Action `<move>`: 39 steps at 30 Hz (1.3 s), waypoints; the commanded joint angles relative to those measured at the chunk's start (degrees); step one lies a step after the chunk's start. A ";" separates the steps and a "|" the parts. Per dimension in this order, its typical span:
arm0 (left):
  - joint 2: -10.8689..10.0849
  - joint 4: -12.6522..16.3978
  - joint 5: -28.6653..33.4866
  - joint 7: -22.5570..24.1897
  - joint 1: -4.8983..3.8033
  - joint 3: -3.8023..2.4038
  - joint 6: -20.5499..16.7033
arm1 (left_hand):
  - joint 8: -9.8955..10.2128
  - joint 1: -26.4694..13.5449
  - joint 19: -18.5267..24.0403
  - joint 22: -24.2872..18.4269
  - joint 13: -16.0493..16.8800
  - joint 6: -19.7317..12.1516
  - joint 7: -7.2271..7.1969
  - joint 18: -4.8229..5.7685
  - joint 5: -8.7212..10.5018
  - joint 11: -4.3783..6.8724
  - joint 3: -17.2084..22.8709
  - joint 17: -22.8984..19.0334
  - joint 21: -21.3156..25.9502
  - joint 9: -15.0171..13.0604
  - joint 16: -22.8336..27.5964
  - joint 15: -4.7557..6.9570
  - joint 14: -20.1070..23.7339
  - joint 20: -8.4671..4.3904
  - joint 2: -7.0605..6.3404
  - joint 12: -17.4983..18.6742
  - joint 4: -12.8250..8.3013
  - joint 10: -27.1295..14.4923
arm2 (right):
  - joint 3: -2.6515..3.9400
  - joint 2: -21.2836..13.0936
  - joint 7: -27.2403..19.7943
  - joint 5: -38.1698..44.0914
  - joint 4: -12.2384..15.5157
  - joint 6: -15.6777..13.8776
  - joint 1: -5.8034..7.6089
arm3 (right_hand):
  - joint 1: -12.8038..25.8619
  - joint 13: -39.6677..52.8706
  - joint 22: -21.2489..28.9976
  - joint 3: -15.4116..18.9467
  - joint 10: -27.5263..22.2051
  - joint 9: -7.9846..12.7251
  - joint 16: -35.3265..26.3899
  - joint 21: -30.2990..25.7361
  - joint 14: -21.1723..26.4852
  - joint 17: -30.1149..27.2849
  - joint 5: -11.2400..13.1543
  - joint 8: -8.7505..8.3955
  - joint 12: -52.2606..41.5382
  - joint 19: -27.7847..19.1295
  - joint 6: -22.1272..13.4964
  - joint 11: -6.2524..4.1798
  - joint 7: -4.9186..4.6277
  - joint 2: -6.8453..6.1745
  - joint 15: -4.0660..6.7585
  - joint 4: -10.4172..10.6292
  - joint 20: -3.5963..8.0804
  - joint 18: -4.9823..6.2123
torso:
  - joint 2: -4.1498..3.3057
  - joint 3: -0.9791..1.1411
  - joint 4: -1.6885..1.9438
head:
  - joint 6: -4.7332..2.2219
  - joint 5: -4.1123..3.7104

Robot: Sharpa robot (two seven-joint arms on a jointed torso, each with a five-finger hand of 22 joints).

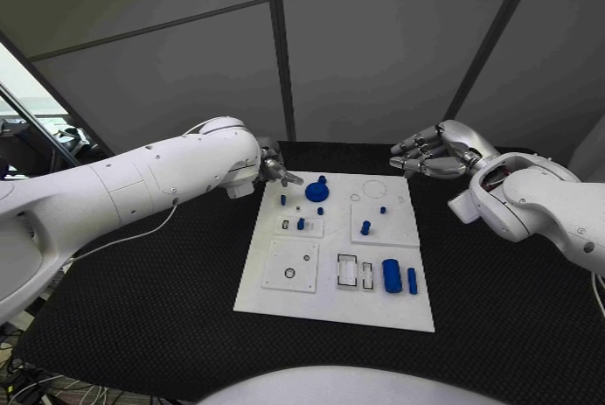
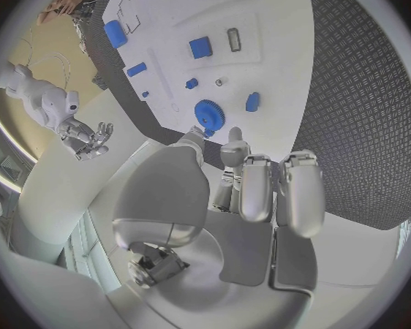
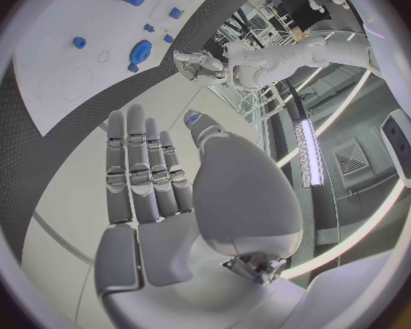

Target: Assemble the parts on the task board

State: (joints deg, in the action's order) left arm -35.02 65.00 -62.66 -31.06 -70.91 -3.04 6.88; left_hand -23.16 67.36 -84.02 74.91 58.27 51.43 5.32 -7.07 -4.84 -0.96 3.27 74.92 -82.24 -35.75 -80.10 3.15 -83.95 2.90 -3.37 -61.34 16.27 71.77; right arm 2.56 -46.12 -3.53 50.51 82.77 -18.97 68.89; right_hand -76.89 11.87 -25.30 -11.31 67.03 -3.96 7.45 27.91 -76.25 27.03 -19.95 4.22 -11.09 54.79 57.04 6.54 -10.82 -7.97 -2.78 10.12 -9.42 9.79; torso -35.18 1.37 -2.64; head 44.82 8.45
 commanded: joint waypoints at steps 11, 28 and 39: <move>4.10 -8.20 -3.36 1.81 -0.18 1.33 7.03 | -0.12 0.11 -0.52 7.62 0.56 2.42 -0.57 4.72 -0.13 0.43 -1.72 4.48 -0.46 1.38 0.29 -0.14 -3.17 0.45 0.74 -1.06 0.26 0.50 | 0.04 0.21 -0.40 -0.22 0.36 0.40 0.11 | -0.50 -0.49 0.35 0.54 -0.26 -0.03 -0.73 -0.82 -0.28 -0.25 -1.60 -0.01 0.04 0.51 -0.60 0.00 -0.03 0.68 -0.25 0.09 -0.15 0.64 | -0.06 -0.03 -0.04 | 0.31 -0.04; 4.85 -10.13 -3.69 2.29 -0.08 1.53 8.72 | -0.28 -0.28 -0.71 7.91 0.79 3.32 -0.86 4.79 -0.15 0.67 -2.92 4.49 -0.65 2.14 0.28 0.05 -3.17 0.29 1.20 -1.46 0.15 0.83 | 0.04 0.42 -0.43 -0.22 0.15 0.50 0.11 | -0.62 -0.67 0.45 0.57 -0.27 -0.03 -0.89 -0.99 -0.35 -0.31 -2.10 0.01 0.00 0.64 -0.63 0.00 -0.03 0.74 -0.24 0.12 -0.14 0.64 | 0.05 0.00 0.02 | 0.53 0.04; 5.68 -11.34 -3.70 2.08 0.22 1.55 10.56 | -0.30 1.17 -0.79 8.07 0.74 3.75 -0.99 4.83 -0.32 0.81 -2.97 4.48 -0.72 2.78 0.29 0.19 -3.17 0.16 2.21 -1.53 -0.21 0.88 | 0.04 0.55 -0.45 -0.22 0.09 0.61 0.11 | -0.74 -0.79 0.52 0.55 -0.28 -0.03 -1.00 -1.10 -0.40 -0.36 -2.46 0.03 -0.04 0.74 -0.63 -0.01 -0.03 0.79 -0.23 0.12 -0.13 0.65 | 0.02 0.02 0.01 | 0.66 0.12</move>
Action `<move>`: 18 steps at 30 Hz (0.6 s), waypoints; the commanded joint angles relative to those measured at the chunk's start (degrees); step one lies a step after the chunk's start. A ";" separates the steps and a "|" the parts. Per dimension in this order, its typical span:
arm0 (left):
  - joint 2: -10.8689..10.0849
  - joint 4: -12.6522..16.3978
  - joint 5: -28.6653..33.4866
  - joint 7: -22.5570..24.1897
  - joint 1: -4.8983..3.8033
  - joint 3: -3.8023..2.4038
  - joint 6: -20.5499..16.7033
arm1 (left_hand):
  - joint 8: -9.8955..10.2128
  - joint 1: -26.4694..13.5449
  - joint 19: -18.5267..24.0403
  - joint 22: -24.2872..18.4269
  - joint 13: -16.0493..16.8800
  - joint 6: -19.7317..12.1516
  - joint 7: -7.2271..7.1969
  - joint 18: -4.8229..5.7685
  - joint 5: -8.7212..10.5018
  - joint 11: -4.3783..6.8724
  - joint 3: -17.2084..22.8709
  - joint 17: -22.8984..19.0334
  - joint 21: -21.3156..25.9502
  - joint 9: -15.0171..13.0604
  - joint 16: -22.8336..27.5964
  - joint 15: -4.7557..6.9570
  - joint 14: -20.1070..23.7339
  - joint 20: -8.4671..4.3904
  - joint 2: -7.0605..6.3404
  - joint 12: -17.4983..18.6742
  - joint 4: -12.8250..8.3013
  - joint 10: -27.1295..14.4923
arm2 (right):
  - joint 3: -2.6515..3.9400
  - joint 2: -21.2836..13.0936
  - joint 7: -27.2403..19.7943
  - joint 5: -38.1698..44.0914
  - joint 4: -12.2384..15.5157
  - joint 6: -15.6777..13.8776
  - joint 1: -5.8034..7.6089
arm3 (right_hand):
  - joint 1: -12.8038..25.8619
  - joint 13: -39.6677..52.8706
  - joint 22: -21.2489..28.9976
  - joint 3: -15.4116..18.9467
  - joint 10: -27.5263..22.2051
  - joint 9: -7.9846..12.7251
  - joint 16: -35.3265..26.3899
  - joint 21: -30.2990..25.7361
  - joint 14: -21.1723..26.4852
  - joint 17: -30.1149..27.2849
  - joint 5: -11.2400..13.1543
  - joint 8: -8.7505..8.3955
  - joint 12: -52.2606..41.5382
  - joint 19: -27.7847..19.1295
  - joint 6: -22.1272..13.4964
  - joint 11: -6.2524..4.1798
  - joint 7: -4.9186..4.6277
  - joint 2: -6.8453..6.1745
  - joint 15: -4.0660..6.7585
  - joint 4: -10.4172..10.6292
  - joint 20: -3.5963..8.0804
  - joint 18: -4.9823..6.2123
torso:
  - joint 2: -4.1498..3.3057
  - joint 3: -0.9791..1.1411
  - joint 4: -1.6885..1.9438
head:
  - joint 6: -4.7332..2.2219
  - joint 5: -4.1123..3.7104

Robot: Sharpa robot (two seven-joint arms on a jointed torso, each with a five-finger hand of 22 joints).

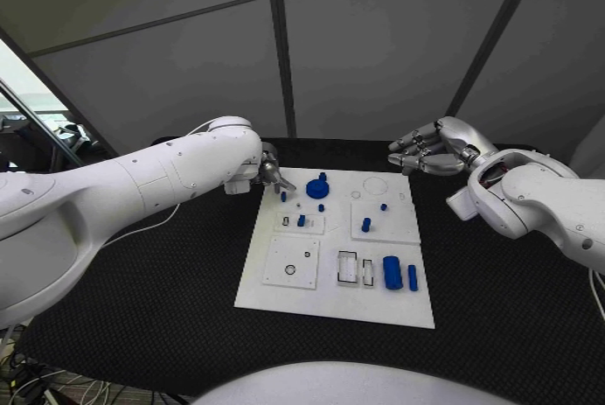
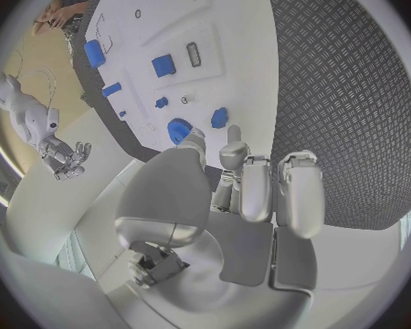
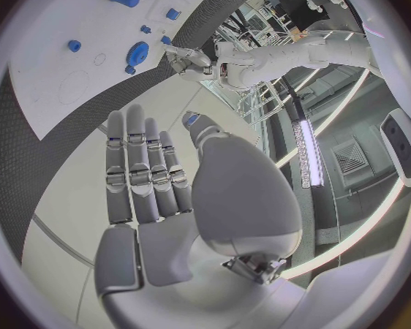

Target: Assemble the parts on the task board

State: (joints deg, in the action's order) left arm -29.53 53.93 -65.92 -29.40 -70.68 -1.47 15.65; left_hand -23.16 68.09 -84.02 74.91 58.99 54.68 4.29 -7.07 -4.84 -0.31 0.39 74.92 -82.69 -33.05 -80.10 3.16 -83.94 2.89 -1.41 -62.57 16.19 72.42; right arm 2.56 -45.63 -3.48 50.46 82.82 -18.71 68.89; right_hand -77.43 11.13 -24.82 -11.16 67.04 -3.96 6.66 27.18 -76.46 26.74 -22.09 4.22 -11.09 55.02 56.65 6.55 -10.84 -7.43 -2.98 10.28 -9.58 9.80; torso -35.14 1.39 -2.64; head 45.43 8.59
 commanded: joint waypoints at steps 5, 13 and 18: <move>0.38 -0.49 -0.44 0.49 0.14 0.00 1.79 | -0.31 0.70 -0.80 8.10 0.02 0.60 0.01 4.84 -0.34 0.18 -0.07 4.47 -0.27 0.21 0.30 0.20 -3.17 0.15 0.51 -0.33 -0.16 0.24 | 0.04 0.06 -0.49 -0.17 0.03 0.35 0.11 | -0.20 -0.05 0.05 0.40 -0.28 -0.03 -0.20 -0.37 -0.20 -0.07 -0.32 0.03 -0.04 0.51 -0.25 -0.01 -0.01 0.25 -0.03 -0.04 0.03 0.64 | -0.03 0.01 -0.01 | 0.12 -0.07; 0.54 -0.54 -0.44 1.00 0.20 0.00 2.49 | -0.29 1.75 -0.75 8.07 -0.20 0.82 -0.03 4.82 -0.33 0.22 0.02 4.48 -0.18 0.66 0.29 0.24 -3.17 0.11 1.32 -0.20 -0.41 0.15 | 0.04 0.11 -0.48 -0.17 0.00 0.33 0.11 | -0.26 -0.11 0.08 0.39 -0.28 -0.03 -0.25 -0.42 -0.23 -0.09 -0.48 0.03 -0.06 0.56 -0.25 -0.02 -0.01 0.28 -0.02 -0.04 0.04 0.64 | -0.01 0.03 0.03 | 0.24 -0.23; 0.66 -0.50 -0.44 1.22 0.21 0.01 2.89 | -0.29 2.01 -0.75 8.07 -0.21 0.88 -0.04 4.81 -0.33 0.23 0.04 4.48 -0.16 0.77 0.29 0.25 -3.17 0.10 1.49 -0.20 -0.49 0.15 | 0.04 0.18 -0.49 -0.17 -0.03 0.35 0.11 | -0.26 -0.11 0.08 0.39 -0.28 -0.03 -0.25 -0.42 -0.23 -0.09 -0.48 0.03 -0.06 0.56 -0.25 -0.02 -0.01 0.28 -0.02 -0.04 0.04 0.64 | 0.02 0.04 0.01 | 0.33 -0.19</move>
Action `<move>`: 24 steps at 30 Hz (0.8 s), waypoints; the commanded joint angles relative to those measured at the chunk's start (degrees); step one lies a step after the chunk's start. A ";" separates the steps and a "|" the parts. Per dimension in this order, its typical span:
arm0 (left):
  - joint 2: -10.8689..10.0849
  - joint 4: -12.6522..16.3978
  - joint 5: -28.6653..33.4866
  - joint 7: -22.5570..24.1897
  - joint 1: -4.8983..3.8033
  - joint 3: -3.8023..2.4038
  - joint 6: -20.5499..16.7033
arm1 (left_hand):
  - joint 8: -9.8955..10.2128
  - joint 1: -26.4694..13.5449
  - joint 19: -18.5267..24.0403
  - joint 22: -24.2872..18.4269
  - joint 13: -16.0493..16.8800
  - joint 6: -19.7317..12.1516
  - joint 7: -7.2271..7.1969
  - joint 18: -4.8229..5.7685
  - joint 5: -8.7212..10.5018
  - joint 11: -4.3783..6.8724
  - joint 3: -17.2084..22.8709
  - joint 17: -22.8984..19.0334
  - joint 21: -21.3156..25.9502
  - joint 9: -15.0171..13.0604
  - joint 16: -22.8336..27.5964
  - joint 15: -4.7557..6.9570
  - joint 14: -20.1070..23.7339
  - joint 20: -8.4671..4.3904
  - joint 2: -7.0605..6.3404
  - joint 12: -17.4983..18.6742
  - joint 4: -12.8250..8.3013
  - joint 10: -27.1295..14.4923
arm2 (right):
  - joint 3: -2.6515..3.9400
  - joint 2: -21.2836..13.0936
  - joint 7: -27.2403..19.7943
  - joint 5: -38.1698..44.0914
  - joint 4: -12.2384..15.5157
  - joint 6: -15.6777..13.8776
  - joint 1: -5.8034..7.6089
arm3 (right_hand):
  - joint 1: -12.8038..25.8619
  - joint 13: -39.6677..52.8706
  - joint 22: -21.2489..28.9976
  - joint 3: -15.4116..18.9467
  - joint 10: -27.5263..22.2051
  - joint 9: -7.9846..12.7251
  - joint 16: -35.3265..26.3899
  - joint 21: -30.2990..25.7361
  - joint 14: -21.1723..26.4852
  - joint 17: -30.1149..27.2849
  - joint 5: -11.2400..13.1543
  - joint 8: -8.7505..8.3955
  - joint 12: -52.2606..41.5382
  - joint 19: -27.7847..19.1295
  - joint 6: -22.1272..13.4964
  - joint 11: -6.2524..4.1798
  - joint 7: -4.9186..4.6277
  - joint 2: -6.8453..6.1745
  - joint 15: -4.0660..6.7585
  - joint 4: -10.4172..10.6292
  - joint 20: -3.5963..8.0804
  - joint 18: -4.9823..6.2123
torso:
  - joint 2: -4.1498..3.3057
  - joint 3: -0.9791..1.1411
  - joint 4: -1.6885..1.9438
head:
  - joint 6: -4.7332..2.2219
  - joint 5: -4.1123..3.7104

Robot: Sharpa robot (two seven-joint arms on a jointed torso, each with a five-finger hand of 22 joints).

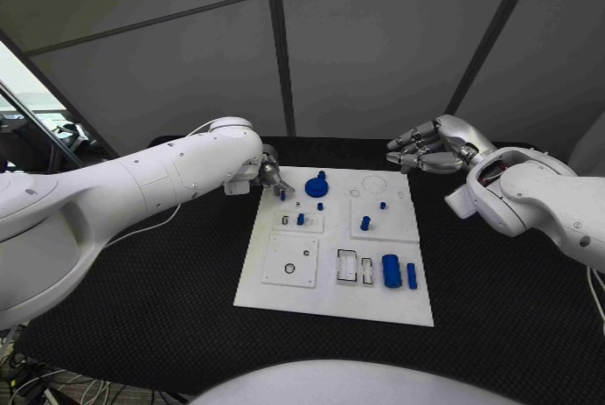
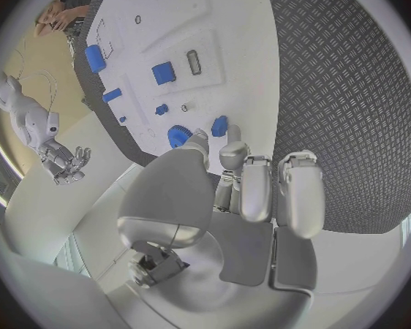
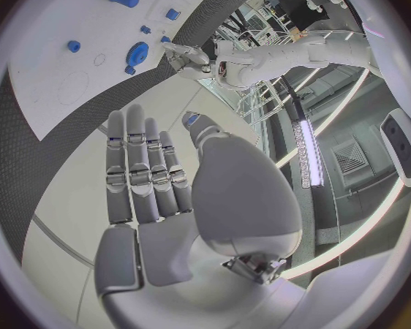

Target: Assemble the parts on the task board

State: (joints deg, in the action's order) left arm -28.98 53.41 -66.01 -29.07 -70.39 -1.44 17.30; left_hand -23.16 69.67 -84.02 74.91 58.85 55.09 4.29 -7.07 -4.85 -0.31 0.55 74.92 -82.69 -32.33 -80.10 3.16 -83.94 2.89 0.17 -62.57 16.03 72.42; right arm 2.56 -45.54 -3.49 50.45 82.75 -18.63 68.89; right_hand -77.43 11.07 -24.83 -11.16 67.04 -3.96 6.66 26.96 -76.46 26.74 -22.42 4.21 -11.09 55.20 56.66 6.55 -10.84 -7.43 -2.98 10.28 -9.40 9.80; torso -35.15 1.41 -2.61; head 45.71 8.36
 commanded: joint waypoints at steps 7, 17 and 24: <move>0.14 0.00 -0.36 1.02 -0.06 0.00 1.32 | -0.36 1.72 -0.77 8.14 -0.08 0.87 -0.16 4.82 -0.34 0.33 0.15 4.47 -0.15 0.46 0.30 0.31 -3.17 0.07 0.74 -0.26 -0.80 0.23 | 0.04 0.11 -0.48 -0.16 -0.01 0.31 0.11 | -0.31 -0.11 0.12 0.37 -0.29 -0.03 -0.30 -0.25 -0.26 -0.11 -0.30 0.04 -0.07 0.42 -0.26 -0.02 -0.01 0.32 -0.02 -0.03 -0.13 0.64 | 0.03 -0.02 -0.01 | 0.04 0.05; 0.05 0.14 -0.36 1.72 -0.04 0.00 0.85 | -1.44 6.64 -0.80 8.28 -0.13 1.71 -1.03 4.82 -0.46 1.06 2.72 4.47 -0.11 0.24 0.31 0.87 -3.18 -0.36 3.53 -0.30 -3.56 0.44 | 0.04 0.19 -0.51 -0.16 -0.05 0.34 0.11 | -0.31 -0.11 0.12 0.37 -0.29 -0.03 -0.30 -0.25 -0.26 -0.11 -0.30 0.04 -0.07 0.42 -0.26 -0.02 -0.01 0.32 -0.02 -0.03 -0.13 0.64 | 0.01 -0.02 -0.01 | 0.21 0.08; -0.18 0.47 -0.19 2.57 -0.01 0.00 -0.50 | -2.33 10.99 -0.88 8.47 -0.23 0.84 -1.26 4.85 -0.61 1.40 8.22 4.50 -0.10 -0.61 0.30 1.16 -3.21 -0.76 5.51 -0.11 -7.01 0.62 | 0.04 0.20 -0.52 -0.16 -0.12 0.36 0.11 | -0.35 -0.16 0.14 0.36 -0.29 -0.03 -0.34 -0.29 -0.28 -0.13 -0.42 0.05 -0.08 0.45 -0.26 -0.03 -0.01 0.34 -0.02 -0.02 -0.13 0.64 | 0.05 -0.01 0.00 | 0.37 0.15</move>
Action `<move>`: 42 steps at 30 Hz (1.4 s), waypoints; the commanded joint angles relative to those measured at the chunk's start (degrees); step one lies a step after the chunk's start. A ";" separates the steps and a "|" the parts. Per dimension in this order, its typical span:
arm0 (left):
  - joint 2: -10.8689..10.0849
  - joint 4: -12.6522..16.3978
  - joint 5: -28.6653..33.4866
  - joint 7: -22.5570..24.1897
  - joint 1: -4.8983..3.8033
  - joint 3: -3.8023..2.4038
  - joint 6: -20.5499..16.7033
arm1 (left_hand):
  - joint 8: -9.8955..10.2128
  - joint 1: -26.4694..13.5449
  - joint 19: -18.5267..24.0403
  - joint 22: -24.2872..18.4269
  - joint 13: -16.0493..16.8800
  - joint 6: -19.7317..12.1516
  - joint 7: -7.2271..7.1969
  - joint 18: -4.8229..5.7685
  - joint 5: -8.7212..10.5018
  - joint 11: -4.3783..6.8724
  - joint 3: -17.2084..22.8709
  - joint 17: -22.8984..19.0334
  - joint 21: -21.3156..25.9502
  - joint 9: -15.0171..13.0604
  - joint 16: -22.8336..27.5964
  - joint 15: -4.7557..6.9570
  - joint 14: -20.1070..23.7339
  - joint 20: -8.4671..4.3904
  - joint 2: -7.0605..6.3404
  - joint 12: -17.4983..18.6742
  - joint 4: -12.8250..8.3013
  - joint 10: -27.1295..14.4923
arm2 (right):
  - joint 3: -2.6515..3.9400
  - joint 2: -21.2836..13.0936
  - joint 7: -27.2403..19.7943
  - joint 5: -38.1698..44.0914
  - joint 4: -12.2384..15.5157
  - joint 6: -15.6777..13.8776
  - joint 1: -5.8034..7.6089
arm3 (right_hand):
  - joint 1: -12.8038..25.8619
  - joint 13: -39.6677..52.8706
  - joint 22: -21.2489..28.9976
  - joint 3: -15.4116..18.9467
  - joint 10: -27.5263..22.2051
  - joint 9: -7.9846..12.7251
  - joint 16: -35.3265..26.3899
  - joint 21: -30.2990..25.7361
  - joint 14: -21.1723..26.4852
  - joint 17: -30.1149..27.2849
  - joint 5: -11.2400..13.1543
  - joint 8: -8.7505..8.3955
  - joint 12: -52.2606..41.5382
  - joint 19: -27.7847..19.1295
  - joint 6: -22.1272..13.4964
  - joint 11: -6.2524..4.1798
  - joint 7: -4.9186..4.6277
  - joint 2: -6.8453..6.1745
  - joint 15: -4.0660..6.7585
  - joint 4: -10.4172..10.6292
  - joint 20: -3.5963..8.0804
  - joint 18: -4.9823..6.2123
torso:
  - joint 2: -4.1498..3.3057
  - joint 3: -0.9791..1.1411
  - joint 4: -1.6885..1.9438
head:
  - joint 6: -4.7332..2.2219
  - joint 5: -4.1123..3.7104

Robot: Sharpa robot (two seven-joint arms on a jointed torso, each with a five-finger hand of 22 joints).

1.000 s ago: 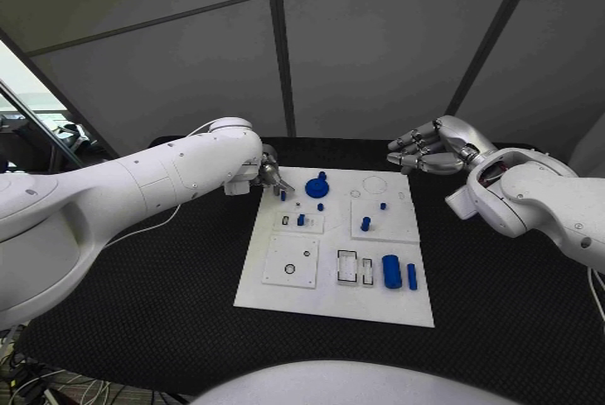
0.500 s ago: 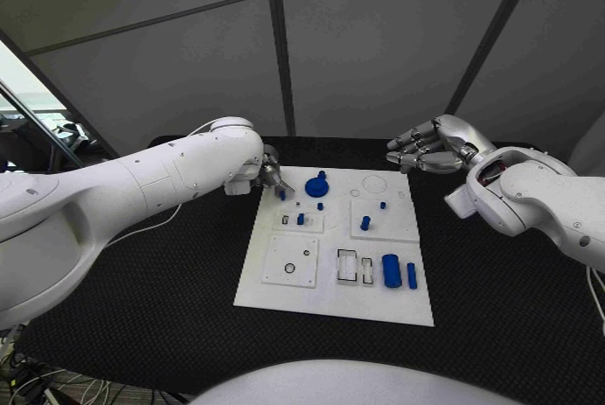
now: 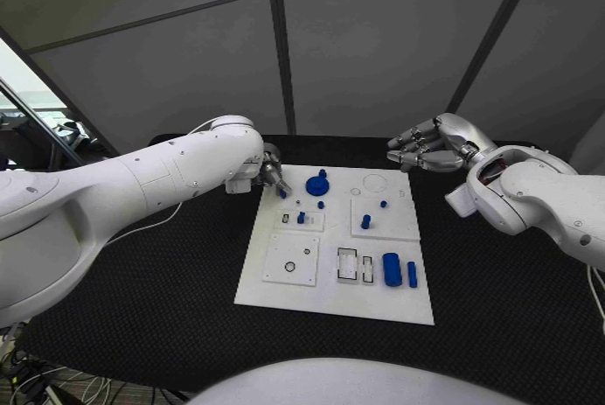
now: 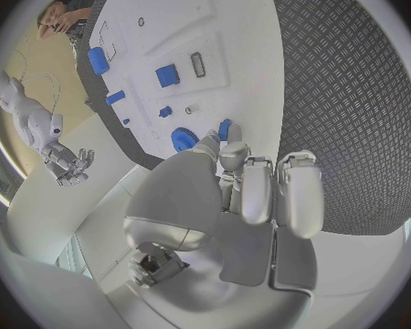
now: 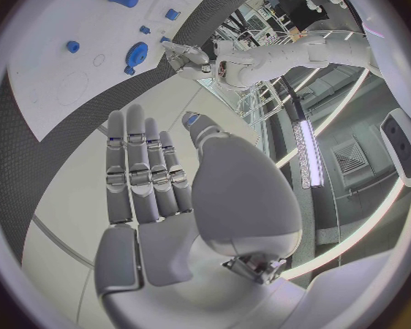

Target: Assemble the parts on the task board

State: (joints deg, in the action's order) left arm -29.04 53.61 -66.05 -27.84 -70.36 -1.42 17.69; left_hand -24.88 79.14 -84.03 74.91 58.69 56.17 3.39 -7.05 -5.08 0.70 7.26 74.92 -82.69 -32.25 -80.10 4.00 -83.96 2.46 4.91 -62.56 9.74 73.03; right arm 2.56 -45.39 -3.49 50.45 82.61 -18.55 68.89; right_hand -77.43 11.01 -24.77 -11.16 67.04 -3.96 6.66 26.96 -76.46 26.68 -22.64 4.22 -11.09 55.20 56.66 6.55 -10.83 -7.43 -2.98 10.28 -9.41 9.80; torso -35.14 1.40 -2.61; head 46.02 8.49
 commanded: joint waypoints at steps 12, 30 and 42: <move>-4.31 5.94 2.34 2.23 -0.02 -0.07 -4.27 | -2.83 -0.81 -1.06 8.88 -0.09 -1.50 -0.42 4.89 0.56 0.43 12.94 4.53 -0.10 -3.06 0.29 0.37 -3.21 -0.38 -2.87 -0.27 -2.88 0.70 | 0.04 -0.05 -0.55 -0.16 -0.19 0.27 0.11 | -0.39 -0.17 0.12 0.34 -0.27 -0.03 -0.40 -0.37 -0.33 -0.10 -0.48 0.06 -0.12 0.52 -0.26 -0.03 -0.01 0.37 -0.01 0.00 -0.12 0.64 | 0.23 0.08 0.17 | 0.19 0.16; -13.92 22.79 2.10 2.78 1.23 0.04 -13.19 | -4.67 -5.87 -1.77 9.90 0.07 -1.44 -0.61 5.13 0.77 0.67 26.70 4.63 -0.77 -4.85 0.21 0.58 -3.26 -0.57 -8.85 -0.78 -5.61 2.12 | 0.04 -0.06 -0.62 -0.16 -0.53 0.42 0.11 | -0.35 -0.28 0.17 0.36 -0.26 -0.04 -0.48 -0.45 -0.40 -0.13 -0.82 0.08 -0.16 0.60 -0.25 -0.03 -0.01 0.40 -0.01 0.10 -0.11 0.64 | 0.13 0.02 0.13 | 0.22 0.96; -15.19 26.05 -0.42 0.77 3.67 0.11 -14.18 | -4.87 -6.41 -1.82 9.97 0.09 -1.40 -0.66 5.15 0.79 0.73 27.96 4.63 -0.79 -5.05 0.21 0.63 -3.26 -0.62 -9.28 -0.84 -5.94 2.33 | 0.03 0.04 -0.58 -0.16 -0.67 0.57 0.10 | -0.35 -0.28 0.17 0.36 -0.26 -0.04 -0.48 -0.45 -0.40 -0.13 -0.82 0.08 -0.16 0.60 -0.25 -0.03 -0.01 0.40 -0.01 0.10 -0.11 0.64 | -0.02 0.00 -0.02 | 0.43 1.22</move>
State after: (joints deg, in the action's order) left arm -44.17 79.45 -64.99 -26.17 -66.70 -1.28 4.72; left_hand -29.49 72.98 -83.95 74.91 58.71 54.85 2.88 -7.04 -4.33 1.49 28.15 74.92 -83.21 -37.24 -80.10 4.41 -83.97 2.13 -3.94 -63.19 10.59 74.86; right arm 2.55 -45.37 -3.53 50.44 81.89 -18.33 68.88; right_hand -77.43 10.79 -24.67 -11.16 67.04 -3.96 6.46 26.76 -76.46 26.64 -23.27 4.21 -11.09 55.34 56.66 6.55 -10.83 -7.43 -2.98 10.28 -9.55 9.80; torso -35.10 1.39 -2.60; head 46.41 9.72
